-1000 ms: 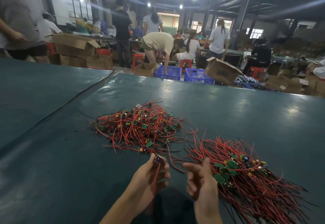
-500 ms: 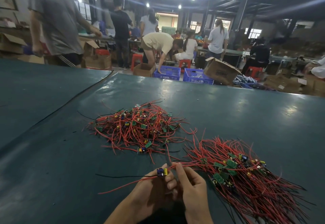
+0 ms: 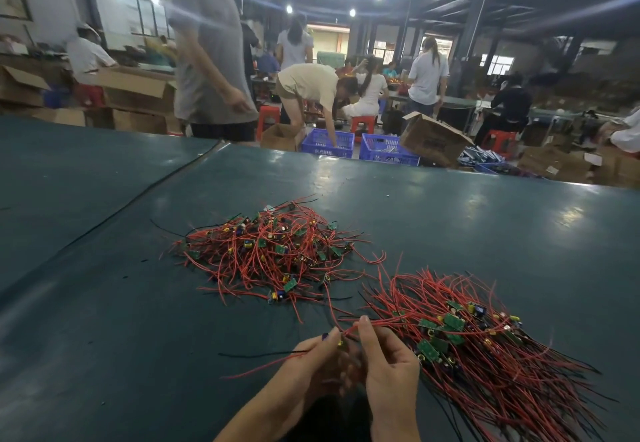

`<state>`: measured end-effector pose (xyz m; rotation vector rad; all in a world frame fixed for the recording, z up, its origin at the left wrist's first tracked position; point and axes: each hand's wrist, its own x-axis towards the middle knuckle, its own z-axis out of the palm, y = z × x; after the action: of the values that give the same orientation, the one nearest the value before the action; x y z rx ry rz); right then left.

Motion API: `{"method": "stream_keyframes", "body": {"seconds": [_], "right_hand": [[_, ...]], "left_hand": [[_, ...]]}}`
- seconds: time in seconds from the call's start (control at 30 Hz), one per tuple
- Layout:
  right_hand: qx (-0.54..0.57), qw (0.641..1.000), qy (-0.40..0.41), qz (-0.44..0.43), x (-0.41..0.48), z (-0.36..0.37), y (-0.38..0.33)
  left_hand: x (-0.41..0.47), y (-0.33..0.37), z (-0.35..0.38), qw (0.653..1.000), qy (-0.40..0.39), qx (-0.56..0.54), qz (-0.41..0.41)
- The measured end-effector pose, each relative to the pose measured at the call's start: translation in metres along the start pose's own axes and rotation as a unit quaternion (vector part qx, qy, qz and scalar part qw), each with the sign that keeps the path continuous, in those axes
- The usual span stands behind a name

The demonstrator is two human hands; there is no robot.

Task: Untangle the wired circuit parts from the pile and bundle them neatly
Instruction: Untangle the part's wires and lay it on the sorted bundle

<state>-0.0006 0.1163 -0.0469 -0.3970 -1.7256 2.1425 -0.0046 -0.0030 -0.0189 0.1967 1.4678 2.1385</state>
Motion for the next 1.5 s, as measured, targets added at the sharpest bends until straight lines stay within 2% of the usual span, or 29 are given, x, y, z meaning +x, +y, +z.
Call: {"method": "stream_keyframes", "body": {"seconds": [0.1,0.3,0.47,0.6,0.73,0.83,0.93,1.0,1.07,1.17,1.23,1.4,1.5], "right_hand": [[-0.016,1.0,0.002,0.002,0.0,0.001,0.0],[-0.032,0.996,-0.067,-0.045,-0.004,0.005,0.0],[-0.045,0.994,-0.069,-0.076,-0.004,0.007,0.005],[-0.068,0.996,-0.041,-0.039,0.004,-0.003,0.005],[-0.053,0.999,-0.002,-0.007,0.014,-0.019,-0.001],[-0.018,0.997,0.07,0.029,0.018,-0.027,-0.004],[0.021,0.992,0.125,0.027,0.022,-0.035,-0.009],[0.015,0.995,0.1,0.004,0.019,-0.031,-0.008],[-0.017,0.999,0.034,-0.012,0.011,-0.02,-0.002],[-0.083,0.992,-0.087,-0.038,-0.003,0.0,0.01],[-0.08,0.988,-0.127,-0.034,-0.008,0.01,0.014],[-0.065,0.996,-0.057,-0.031,-0.003,0.004,0.009],[0.001,1.0,0.017,-0.018,0.007,-0.012,0.0]], "left_hand": [[0.007,-0.007,-0.008,0.998,0.056,-0.006,0.007],[0.005,-0.008,-0.005,0.997,0.048,0.059,0.025],[0.009,-0.009,-0.009,0.993,0.068,0.089,0.048],[0.012,-0.009,-0.01,0.99,0.092,0.089,0.063],[0.014,-0.009,-0.009,0.99,0.071,0.104,0.067],[0.012,-0.005,-0.009,0.99,0.071,0.093,0.075],[0.011,0.001,-0.017,0.989,0.109,0.038,0.095],[0.012,0.002,-0.023,0.987,0.122,0.009,0.105],[0.013,0.0,-0.023,0.988,0.116,-0.001,0.103],[0.015,-0.007,-0.018,0.992,0.091,0.029,0.083],[0.014,-0.009,-0.016,0.994,0.073,0.064,0.057],[0.012,-0.009,-0.014,0.994,0.037,0.093,0.042],[0.011,-0.007,-0.014,0.988,0.039,0.14,0.052]]}}
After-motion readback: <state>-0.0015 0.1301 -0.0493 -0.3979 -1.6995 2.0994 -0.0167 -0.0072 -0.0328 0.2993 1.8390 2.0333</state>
